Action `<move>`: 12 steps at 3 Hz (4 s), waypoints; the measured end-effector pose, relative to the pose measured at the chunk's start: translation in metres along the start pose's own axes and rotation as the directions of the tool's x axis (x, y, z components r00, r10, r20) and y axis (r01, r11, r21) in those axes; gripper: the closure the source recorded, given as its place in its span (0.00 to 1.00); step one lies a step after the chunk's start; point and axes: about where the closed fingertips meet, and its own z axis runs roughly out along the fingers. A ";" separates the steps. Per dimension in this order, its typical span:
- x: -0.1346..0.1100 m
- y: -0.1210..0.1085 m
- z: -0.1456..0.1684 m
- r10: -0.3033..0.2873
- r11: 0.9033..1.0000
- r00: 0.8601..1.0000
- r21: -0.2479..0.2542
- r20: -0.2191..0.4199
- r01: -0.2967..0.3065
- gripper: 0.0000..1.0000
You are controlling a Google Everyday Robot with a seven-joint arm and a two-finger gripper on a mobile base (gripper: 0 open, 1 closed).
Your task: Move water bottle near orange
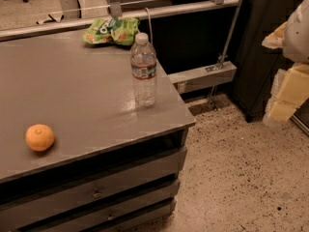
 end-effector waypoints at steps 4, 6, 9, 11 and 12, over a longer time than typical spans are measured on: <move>-0.052 -0.016 0.054 0.031 0.999 0.950 -0.027 0.311 -0.024 0.00; -0.128 -0.047 0.107 0.015 1.000 0.808 -0.020 0.589 -0.004 0.00; -0.200 -0.073 0.136 0.133 0.989 0.591 -0.143 0.796 -0.031 0.00; -0.236 -0.067 0.135 0.196 0.975 0.481 -0.220 0.854 -0.007 0.41; -0.241 -0.065 0.136 0.216 0.971 0.455 -0.239 0.864 -0.008 0.64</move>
Offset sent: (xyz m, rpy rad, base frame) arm 0.0104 0.0068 -0.0064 0.0762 -0.0193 0.0057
